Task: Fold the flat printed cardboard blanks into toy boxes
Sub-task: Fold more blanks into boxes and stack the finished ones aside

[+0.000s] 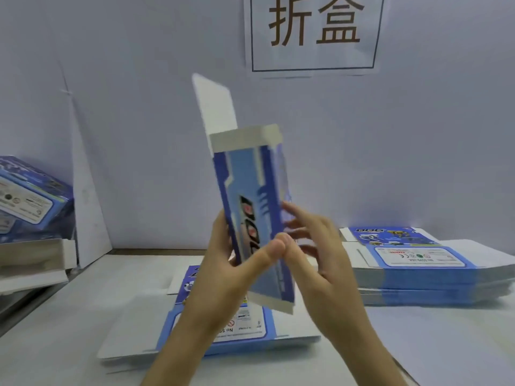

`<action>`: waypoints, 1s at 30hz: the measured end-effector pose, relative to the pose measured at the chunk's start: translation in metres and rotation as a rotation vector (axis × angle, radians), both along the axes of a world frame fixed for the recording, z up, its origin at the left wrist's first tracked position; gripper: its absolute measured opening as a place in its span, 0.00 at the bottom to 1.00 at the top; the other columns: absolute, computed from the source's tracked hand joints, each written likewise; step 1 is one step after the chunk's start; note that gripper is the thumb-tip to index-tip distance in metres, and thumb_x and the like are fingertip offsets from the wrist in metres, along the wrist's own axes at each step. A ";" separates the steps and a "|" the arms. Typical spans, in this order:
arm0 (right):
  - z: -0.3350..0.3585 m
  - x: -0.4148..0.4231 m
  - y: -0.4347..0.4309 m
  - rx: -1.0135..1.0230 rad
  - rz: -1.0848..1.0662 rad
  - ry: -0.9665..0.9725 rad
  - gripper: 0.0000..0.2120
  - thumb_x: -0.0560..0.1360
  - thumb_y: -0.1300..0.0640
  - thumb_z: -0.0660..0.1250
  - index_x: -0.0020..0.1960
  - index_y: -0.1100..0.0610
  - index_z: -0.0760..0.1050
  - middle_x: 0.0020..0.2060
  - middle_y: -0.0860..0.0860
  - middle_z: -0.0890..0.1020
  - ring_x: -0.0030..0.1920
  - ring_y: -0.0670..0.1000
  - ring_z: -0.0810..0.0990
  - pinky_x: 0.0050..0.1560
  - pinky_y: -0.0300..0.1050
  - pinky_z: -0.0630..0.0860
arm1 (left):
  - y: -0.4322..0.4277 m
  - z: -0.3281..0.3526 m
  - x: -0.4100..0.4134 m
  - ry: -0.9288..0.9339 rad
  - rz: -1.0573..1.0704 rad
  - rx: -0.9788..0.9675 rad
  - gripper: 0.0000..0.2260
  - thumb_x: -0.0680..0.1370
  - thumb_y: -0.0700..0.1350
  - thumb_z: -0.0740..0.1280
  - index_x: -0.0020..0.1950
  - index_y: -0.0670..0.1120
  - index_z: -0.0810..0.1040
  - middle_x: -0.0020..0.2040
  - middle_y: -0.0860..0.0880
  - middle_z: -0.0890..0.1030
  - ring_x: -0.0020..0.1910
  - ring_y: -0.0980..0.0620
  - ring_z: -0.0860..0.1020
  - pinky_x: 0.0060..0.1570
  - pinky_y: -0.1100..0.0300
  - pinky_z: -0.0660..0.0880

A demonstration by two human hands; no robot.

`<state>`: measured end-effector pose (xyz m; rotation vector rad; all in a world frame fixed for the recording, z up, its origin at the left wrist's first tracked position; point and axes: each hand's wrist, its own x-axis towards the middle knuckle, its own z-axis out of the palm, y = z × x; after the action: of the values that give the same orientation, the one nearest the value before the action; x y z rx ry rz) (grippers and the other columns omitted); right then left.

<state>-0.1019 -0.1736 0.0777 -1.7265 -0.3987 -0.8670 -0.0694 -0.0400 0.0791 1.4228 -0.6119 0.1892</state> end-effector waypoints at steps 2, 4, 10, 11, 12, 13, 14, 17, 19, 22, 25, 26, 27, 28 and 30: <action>0.001 -0.003 0.002 -0.088 0.042 -0.007 0.16 0.76 0.51 0.63 0.64 0.45 0.75 0.54 0.44 0.74 0.57 0.40 0.75 0.50 0.26 0.72 | 0.001 0.000 0.003 0.057 0.062 -0.112 0.30 0.63 0.56 0.78 0.62 0.52 0.74 0.52 0.52 0.84 0.51 0.53 0.83 0.41 0.64 0.79; 0.003 -0.003 -0.003 -0.136 0.016 -0.022 0.15 0.76 0.54 0.63 0.62 0.45 0.76 0.55 0.41 0.74 0.58 0.41 0.74 0.50 0.27 0.72 | 0.005 -0.001 0.008 0.087 0.149 -0.156 0.26 0.60 0.53 0.76 0.57 0.50 0.77 0.47 0.52 0.85 0.44 0.53 0.84 0.35 0.65 0.79; 0.005 0.002 -0.025 0.072 -0.202 -0.098 0.21 0.75 0.63 0.69 0.61 0.42 0.71 0.56 0.47 0.72 0.55 0.34 0.72 0.46 0.23 0.71 | 0.026 -0.006 0.022 0.125 0.147 -0.097 0.18 0.65 0.49 0.74 0.54 0.47 0.81 0.46 0.50 0.86 0.44 0.49 0.85 0.35 0.58 0.81; 0.006 0.003 -0.028 0.103 -0.208 -0.096 0.21 0.74 0.60 0.70 0.62 0.43 0.70 0.58 0.46 0.72 0.57 0.32 0.71 0.47 0.21 0.69 | 0.028 -0.006 0.023 0.155 0.095 -0.104 0.19 0.64 0.50 0.74 0.53 0.48 0.81 0.46 0.48 0.86 0.44 0.47 0.85 0.36 0.55 0.82; 0.007 0.002 -0.031 0.136 -0.197 -0.086 0.22 0.73 0.55 0.71 0.64 0.42 0.69 0.60 0.43 0.72 0.60 0.32 0.70 0.50 0.22 0.69 | 0.030 -0.006 0.024 0.191 0.055 -0.119 0.19 0.62 0.51 0.75 0.52 0.49 0.81 0.46 0.47 0.86 0.42 0.46 0.85 0.36 0.54 0.82; 0.007 0.002 -0.035 0.174 -0.169 -0.054 0.25 0.71 0.52 0.70 0.66 0.42 0.67 0.61 0.40 0.74 0.62 0.33 0.70 0.54 0.24 0.70 | 0.032 -0.006 0.025 0.222 0.031 -0.124 0.20 0.60 0.51 0.75 0.51 0.49 0.81 0.46 0.46 0.86 0.41 0.45 0.85 0.35 0.53 0.82; 0.007 0.002 -0.039 0.217 -0.122 0.005 0.28 0.70 0.50 0.69 0.68 0.41 0.66 0.62 0.38 0.74 0.63 0.35 0.71 0.58 0.29 0.72 | 0.034 -0.006 0.025 0.243 0.016 -0.110 0.22 0.60 0.51 0.75 0.52 0.49 0.80 0.46 0.45 0.86 0.41 0.45 0.85 0.35 0.53 0.82; 0.010 -0.001 -0.046 0.324 0.094 0.180 0.28 0.70 0.50 0.73 0.68 0.48 0.70 0.60 0.49 0.81 0.60 0.52 0.80 0.53 0.50 0.80 | 0.034 -0.001 0.023 0.229 -0.042 -0.025 0.29 0.62 0.52 0.79 0.60 0.53 0.75 0.49 0.48 0.85 0.46 0.47 0.85 0.37 0.56 0.82; 0.011 -0.002 -0.046 0.299 0.182 0.175 0.16 0.71 0.53 0.69 0.58 0.55 0.77 0.47 0.54 0.85 0.48 0.56 0.85 0.37 0.45 0.82 | 0.031 0.002 0.019 0.187 -0.067 0.024 0.32 0.62 0.58 0.79 0.62 0.61 0.71 0.50 0.54 0.84 0.49 0.52 0.84 0.37 0.62 0.80; 0.011 -0.001 -0.043 0.218 0.181 0.152 0.14 0.72 0.54 0.67 0.57 0.55 0.77 0.44 0.52 0.85 0.45 0.51 0.85 0.33 0.40 0.80 | 0.025 0.002 0.015 0.092 -0.061 0.085 0.35 0.57 0.60 0.75 0.63 0.66 0.67 0.51 0.61 0.82 0.50 0.58 0.82 0.36 0.67 0.78; 0.012 0.001 -0.042 0.274 0.256 0.154 0.13 0.78 0.48 0.64 0.57 0.52 0.79 0.48 0.49 0.85 0.49 0.48 0.84 0.41 0.40 0.80 | 0.025 0.000 0.014 -0.028 -0.029 0.080 0.37 0.58 0.57 0.76 0.64 0.66 0.66 0.53 0.60 0.81 0.52 0.55 0.82 0.40 0.64 0.79; 0.012 0.003 -0.045 0.341 0.291 0.155 0.16 0.76 0.45 0.60 0.55 0.51 0.80 0.49 0.49 0.85 0.51 0.48 0.83 0.46 0.42 0.79 | 0.028 0.000 0.014 -0.081 -0.030 0.088 0.38 0.59 0.55 0.77 0.66 0.63 0.66 0.54 0.57 0.81 0.53 0.52 0.82 0.42 0.62 0.80; 0.013 0.003 -0.047 0.422 0.344 0.161 0.19 0.74 0.42 0.57 0.52 0.51 0.82 0.49 0.49 0.85 0.51 0.48 0.83 0.48 0.43 0.78 | 0.030 0.000 0.014 -0.136 -0.043 0.099 0.39 0.60 0.52 0.78 0.68 0.60 0.65 0.56 0.54 0.81 0.54 0.49 0.81 0.44 0.59 0.81; 0.014 0.003 -0.049 0.499 0.397 0.164 0.21 0.74 0.41 0.55 0.50 0.50 0.82 0.48 0.49 0.85 0.50 0.49 0.82 0.49 0.44 0.77 | 0.033 0.000 0.013 -0.186 -0.061 0.108 0.40 0.61 0.50 0.78 0.68 0.56 0.64 0.57 0.51 0.80 0.55 0.46 0.81 0.47 0.57 0.81; 0.015 0.001 -0.051 0.566 0.457 0.170 0.19 0.75 0.40 0.55 0.48 0.48 0.81 0.46 0.47 0.84 0.49 0.49 0.81 0.50 0.45 0.77 | 0.036 0.001 0.011 -0.274 -0.081 0.133 0.40 0.62 0.47 0.79 0.68 0.54 0.64 0.61 0.49 0.78 0.58 0.45 0.79 0.51 0.58 0.79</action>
<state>-0.1008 -0.2242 0.0929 -1.1106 -0.3692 -0.4363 -0.0585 -0.0039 0.0803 1.5089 -0.9201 0.2866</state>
